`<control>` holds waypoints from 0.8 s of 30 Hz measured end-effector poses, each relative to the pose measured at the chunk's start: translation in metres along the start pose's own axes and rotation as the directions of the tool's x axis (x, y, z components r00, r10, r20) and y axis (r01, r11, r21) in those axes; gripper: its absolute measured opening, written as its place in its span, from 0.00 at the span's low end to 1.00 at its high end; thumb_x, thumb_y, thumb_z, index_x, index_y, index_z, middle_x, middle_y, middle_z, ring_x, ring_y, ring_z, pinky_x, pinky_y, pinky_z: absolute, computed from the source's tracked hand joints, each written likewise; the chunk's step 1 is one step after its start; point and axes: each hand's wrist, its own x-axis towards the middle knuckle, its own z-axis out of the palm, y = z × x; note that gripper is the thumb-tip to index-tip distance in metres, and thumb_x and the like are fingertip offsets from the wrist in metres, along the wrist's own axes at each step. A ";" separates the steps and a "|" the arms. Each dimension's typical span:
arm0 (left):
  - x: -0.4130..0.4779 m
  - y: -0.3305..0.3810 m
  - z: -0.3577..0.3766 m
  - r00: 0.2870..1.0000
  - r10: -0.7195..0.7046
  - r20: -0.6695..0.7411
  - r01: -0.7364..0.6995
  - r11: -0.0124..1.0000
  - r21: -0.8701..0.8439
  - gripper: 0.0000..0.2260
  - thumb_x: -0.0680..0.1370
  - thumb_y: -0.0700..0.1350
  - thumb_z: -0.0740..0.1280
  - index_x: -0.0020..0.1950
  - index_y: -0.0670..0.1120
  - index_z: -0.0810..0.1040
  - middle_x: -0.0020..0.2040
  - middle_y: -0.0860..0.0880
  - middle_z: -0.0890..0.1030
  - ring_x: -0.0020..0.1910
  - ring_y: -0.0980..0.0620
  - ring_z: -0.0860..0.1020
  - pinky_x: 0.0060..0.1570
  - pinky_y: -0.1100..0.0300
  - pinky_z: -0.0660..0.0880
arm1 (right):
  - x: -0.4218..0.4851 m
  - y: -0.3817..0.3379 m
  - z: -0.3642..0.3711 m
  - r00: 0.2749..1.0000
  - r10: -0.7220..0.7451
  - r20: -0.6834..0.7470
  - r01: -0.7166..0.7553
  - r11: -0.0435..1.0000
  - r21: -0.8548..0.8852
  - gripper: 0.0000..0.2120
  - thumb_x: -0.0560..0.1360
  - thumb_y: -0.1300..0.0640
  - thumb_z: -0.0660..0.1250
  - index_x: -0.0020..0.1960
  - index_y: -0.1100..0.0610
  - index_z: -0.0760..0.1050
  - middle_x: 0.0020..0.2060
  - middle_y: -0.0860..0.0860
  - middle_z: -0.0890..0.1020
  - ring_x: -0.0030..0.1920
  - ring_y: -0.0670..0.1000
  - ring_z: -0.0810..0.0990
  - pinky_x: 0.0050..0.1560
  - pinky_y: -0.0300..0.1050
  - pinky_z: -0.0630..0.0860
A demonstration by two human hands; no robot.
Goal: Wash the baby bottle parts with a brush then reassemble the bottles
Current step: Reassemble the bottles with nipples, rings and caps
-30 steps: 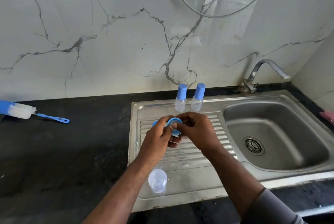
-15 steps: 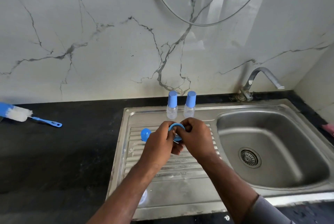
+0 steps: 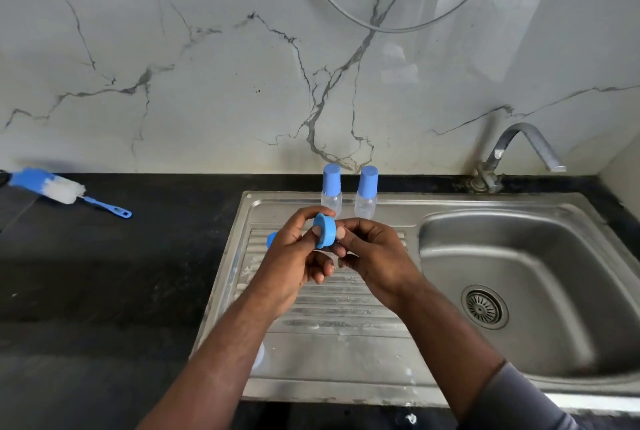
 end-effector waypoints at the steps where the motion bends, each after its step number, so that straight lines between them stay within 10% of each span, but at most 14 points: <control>1: 0.000 -0.002 0.001 1.000 -0.004 -0.012 0.004 1.000 0.014 0.09 0.83 0.43 0.63 0.61 0.52 0.78 0.42 0.39 0.82 0.32 0.47 0.77 0.29 0.59 0.72 | 0.000 0.000 -0.002 1.000 0.007 -0.002 -0.007 1.000 0.001 0.08 0.79 0.60 0.68 0.54 0.62 0.83 0.36 0.58 0.78 0.38 0.52 0.76 0.42 0.46 0.74; 7: -0.005 -0.014 -0.010 0.999 0.038 0.006 -0.035 0.969 -0.245 0.14 0.82 0.39 0.63 0.67 0.40 0.75 0.59 0.40 0.83 0.60 0.41 0.81 0.58 0.47 0.80 | 0.006 -0.004 0.000 0.974 -0.189 -0.122 0.126 0.907 -0.401 0.02 0.75 0.62 0.74 0.47 0.58 0.82 0.41 0.52 0.85 0.39 0.47 0.82 0.41 0.46 0.81; 11: -0.003 -0.013 -0.007 0.975 0.197 -0.104 -0.195 0.980 0.031 0.23 0.70 0.38 0.77 0.64 0.44 0.77 0.58 0.45 0.83 0.59 0.45 0.82 0.58 0.48 0.80 | 0.006 -0.008 0.010 0.951 -0.300 -0.076 0.224 0.838 -0.497 0.03 0.75 0.61 0.74 0.48 0.57 0.80 0.48 0.46 0.85 0.50 0.44 0.83 0.48 0.38 0.80; 24: -0.002 -0.015 -0.001 0.964 0.206 -0.166 -0.229 0.964 -0.135 0.24 0.68 0.44 0.81 0.61 0.45 0.79 0.57 0.42 0.84 0.57 0.45 0.82 0.55 0.52 0.79 | -0.012 -0.013 0.028 0.752 -0.659 0.006 0.372 0.418 -0.829 0.04 0.77 0.61 0.71 0.46 0.59 0.77 0.44 0.47 0.86 0.41 0.45 0.84 0.38 0.35 0.78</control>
